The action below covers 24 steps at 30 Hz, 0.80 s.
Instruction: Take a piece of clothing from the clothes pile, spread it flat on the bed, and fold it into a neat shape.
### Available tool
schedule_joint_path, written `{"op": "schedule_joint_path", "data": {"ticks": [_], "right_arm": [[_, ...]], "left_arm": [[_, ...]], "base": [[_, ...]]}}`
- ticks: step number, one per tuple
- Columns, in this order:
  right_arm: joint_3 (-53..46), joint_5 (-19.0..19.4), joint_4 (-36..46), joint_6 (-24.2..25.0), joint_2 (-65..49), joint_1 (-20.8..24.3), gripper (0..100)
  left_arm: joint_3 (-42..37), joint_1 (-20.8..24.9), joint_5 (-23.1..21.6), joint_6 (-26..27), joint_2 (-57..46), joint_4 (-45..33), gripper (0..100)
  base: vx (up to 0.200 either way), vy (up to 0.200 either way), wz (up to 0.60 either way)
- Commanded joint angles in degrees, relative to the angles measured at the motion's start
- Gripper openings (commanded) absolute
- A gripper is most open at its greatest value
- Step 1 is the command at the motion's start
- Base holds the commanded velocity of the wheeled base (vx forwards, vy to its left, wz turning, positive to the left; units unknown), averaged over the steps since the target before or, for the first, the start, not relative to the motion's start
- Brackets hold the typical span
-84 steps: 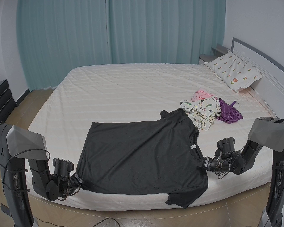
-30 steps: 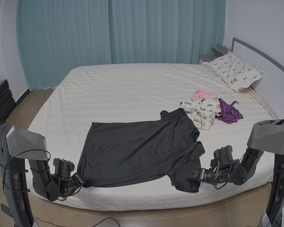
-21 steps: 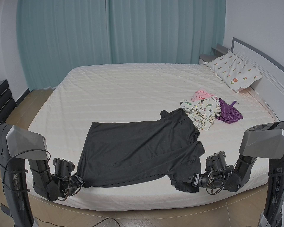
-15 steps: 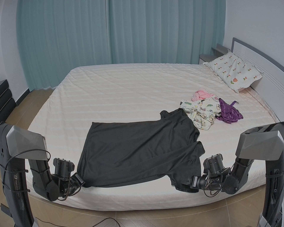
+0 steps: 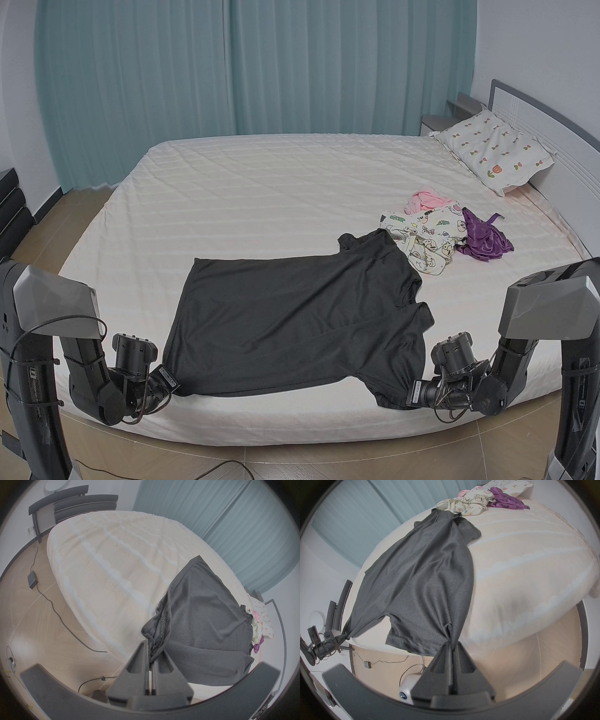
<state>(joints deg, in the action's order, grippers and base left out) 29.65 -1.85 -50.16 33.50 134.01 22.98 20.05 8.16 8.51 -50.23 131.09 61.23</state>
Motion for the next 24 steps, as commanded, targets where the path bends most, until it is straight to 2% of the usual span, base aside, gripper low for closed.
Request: {"op": "schedule_joint_path", "data": {"ticks": [1,12,16,19,24], "right_arm": [[-3.81,0.71,0.24,-0.36,-4.02,-1.89,0],[-14.09,5.28,-0.37,-0.19,-18.17,-5.84,0],[-14.79,5.81,-0.02,0.16,-22.57,-6.98,0],[-15.06,7.57,0.15,0.25,-27.84,-8.39,0],[-14.62,7.83,-0.02,0.69,-31.62,-10.06,0]], "left_arm": [[0.07,-0.16,0.02,0.04,0.05,0.11,0],[-3.88,0.11,0.28,0.83,-6.98,0.29,0],[-3.79,0.11,0.37,0.83,-8.39,0.29,0],[-3.62,0.02,0.54,0.83,-10.59,0.29,0],[-3.35,0.19,0.63,1.27,-14.72,0.03,0]], "base": [[0.0,0.0,0.0],[0.0,0.0,0.0],[0.0,0.0,0.0],[0.0,0.0,0.0],[0.0,0.0,0.0]]}}
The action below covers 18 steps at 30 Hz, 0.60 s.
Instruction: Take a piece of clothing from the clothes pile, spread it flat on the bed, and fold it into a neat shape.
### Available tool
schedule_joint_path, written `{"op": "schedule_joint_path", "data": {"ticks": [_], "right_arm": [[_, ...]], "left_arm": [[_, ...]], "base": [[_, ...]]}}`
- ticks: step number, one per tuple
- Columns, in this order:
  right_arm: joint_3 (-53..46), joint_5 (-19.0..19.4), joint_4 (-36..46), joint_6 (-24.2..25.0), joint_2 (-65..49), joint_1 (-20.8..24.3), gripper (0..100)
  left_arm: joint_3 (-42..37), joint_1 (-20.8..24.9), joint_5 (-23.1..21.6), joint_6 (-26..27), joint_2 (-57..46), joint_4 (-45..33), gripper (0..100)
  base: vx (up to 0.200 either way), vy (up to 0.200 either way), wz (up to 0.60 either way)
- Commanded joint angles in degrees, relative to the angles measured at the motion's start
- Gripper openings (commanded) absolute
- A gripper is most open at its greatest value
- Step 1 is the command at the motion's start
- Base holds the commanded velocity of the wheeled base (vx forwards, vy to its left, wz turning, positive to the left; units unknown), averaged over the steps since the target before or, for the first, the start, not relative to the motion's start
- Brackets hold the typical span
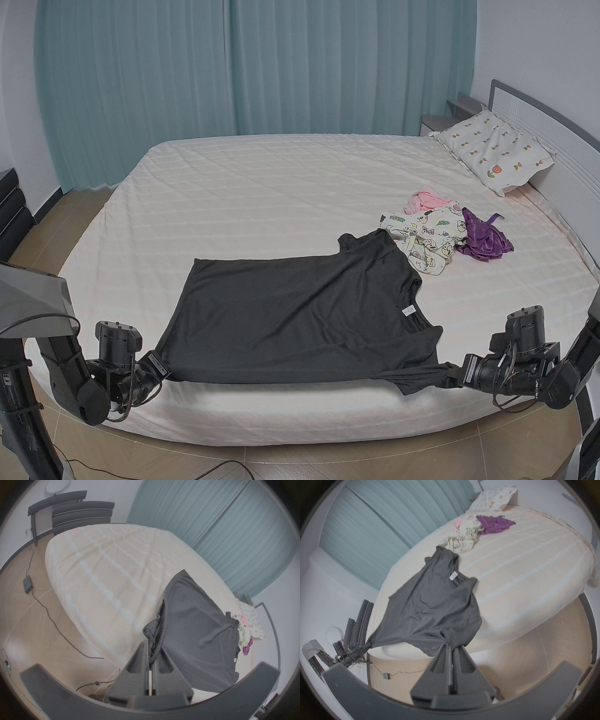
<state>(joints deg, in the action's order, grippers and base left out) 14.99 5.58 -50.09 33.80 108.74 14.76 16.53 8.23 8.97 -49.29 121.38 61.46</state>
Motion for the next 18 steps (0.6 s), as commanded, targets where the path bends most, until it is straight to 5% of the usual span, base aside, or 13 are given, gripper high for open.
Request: {"op": "schedule_joint_path", "data": {"ticks": [1,18], "right_arm": [[0.21,0.39,0.08,0.74,-7.14,-2.11,0],[0.3,1.89,14.23,-3.57,-11.27,-2.63,0]], "left_arm": [[0.17,0.21,0.08,0.68,-5.89,-0.47,0],[-1.41,0.82,-0.45,6.57,-7.83,-14.53,0]], "base": [[0.0,0.0,0.0],[0.0,0.0,0.0]]}}
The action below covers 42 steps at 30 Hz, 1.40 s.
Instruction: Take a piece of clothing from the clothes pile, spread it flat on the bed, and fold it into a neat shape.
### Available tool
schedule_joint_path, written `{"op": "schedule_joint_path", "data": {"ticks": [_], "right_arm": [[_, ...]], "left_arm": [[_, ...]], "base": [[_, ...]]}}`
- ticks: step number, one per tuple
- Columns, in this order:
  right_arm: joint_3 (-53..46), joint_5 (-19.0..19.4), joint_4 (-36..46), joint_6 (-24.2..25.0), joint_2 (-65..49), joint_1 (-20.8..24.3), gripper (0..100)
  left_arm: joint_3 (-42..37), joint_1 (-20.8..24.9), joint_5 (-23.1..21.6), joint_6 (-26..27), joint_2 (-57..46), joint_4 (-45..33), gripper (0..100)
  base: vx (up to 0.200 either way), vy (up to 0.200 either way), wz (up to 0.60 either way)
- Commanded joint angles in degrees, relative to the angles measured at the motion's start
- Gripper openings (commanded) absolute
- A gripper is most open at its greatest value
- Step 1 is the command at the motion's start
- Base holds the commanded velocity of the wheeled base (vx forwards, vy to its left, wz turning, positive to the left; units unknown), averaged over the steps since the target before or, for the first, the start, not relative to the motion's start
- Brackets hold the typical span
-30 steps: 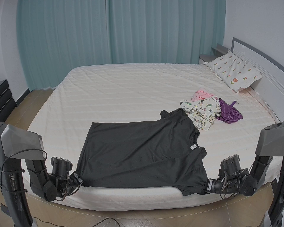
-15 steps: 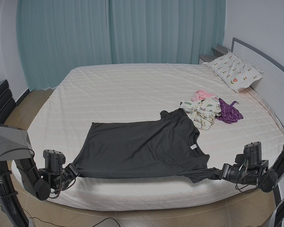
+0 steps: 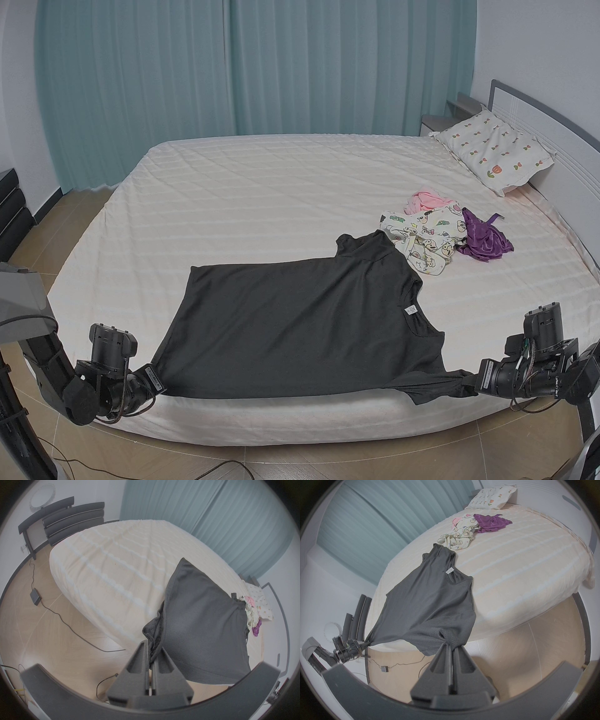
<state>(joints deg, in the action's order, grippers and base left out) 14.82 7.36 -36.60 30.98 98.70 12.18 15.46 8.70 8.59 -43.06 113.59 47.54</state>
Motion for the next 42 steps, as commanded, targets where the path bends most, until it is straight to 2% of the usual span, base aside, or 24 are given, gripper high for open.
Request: {"op": "schedule_joint_path", "data": {"ticks": [1,12,20,25,30,33,39,42], "right_arm": [[0.38,0.11,1.88,-1.62,-1.22,-0.05,0],[-0.06,0.02,8.82,-6.19,-1.84,0.04,0],[1.44,0.2,10.84,-6.28,-2.98,0.21,0],[4.34,0.2,11.11,-6.19,-4.3,-0.05,0],[7.41,0.2,12.25,-6.1,-4.04,-0.05,0],[10.14,0.37,12.6,-5.58,-3.86,-0.05,0],[13.13,0.55,18.05,-5.84,-3.07,0.48,0],[13.39,0.9,19.28,-6.28,-2.28,0.57,0]], "left_arm": [[-0.69,1.14,-0.07,0.61,0.23,-1.14,0],[-5.0,4.13,-0.07,1.75,3.13,-1.22,0],[-5.61,5.53,0.02,1.22,3.83,-0.7,0],[-4.21,5.01,0.02,1.31,-0.83,-1.58,0],[1.51,4.92,-0.07,1.31,-5.49,-8.43,0],[9.33,4.66,-1.12,1.22,-8.21,-19.15,0],[17.68,4.48,-3.15,2.01,-7.6,-33.31,0],[19.52,4.57,-3.94,2.19,-5.75,-35.68,0]], "base": [[0.0,0.0,0.0],[0.0,0.0,0.0],[0.0,0.0,0.0],[0.0,0.0,0.0],[0.0,0.0,0.0],[0.0,0.0,0.0],[0.0,0.0,0.0],[0.0,0.0,0.0]]}}
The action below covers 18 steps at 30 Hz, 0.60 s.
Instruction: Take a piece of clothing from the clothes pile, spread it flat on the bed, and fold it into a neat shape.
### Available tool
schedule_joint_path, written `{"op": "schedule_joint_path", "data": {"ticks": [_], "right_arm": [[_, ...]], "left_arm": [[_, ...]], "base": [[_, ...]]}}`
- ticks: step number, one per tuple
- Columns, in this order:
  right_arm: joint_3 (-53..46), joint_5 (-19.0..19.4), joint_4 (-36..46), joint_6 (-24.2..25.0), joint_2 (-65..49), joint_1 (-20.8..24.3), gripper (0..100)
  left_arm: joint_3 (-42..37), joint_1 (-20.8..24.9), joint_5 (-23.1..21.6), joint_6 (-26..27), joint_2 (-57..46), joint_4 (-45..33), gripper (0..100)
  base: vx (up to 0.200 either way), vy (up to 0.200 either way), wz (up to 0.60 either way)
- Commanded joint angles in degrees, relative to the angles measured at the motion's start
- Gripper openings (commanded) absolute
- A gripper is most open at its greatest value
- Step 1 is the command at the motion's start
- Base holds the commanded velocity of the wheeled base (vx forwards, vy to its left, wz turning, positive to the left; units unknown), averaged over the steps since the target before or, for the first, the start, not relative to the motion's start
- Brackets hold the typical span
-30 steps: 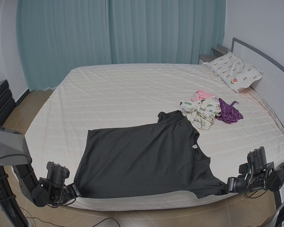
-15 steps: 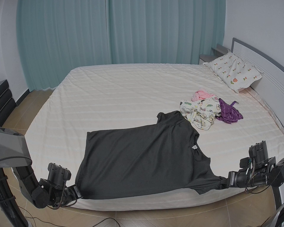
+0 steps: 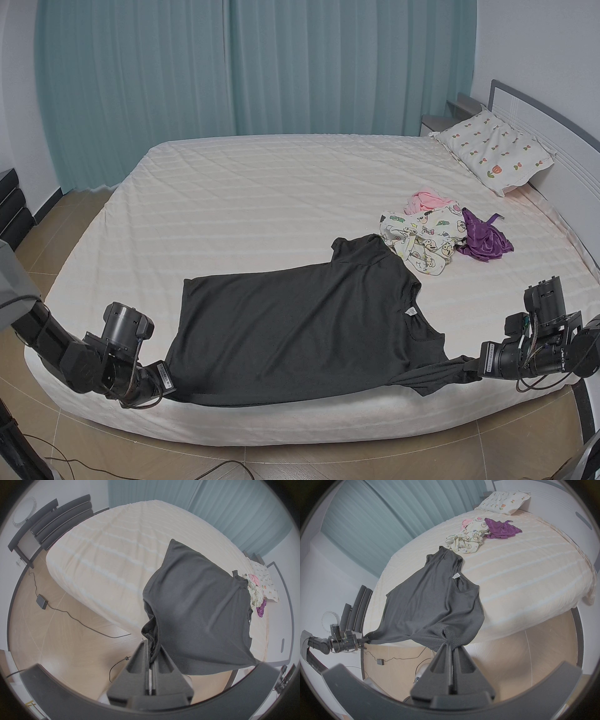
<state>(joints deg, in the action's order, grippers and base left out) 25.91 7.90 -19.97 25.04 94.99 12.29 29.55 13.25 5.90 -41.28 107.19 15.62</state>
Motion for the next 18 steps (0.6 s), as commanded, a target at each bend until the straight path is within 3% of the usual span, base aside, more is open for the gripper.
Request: {"op": "schedule_joint_path", "data": {"ticks": [1,11,18], "right_arm": [[2.31,0.36,2.65,-0.34,1.43,0.46,0],[9.34,0.8,2.21,0.01,8.81,-0.07,0],[17.51,0.36,3.01,0.19,12.59,-1.21,0]], "left_arm": [[5.43,0.02,-1.24,0.41,0.65,-3.75,0],[13.16,-1.74,-1.42,0.67,6.8,-4.45,0],[18.44,-5.6,-1.33,0.32,8.21,-4.98,0]], "base": [[0.0,0.0,0.0],[0.0,0.0,0.0],[0.0,0.0,0.0]]}}
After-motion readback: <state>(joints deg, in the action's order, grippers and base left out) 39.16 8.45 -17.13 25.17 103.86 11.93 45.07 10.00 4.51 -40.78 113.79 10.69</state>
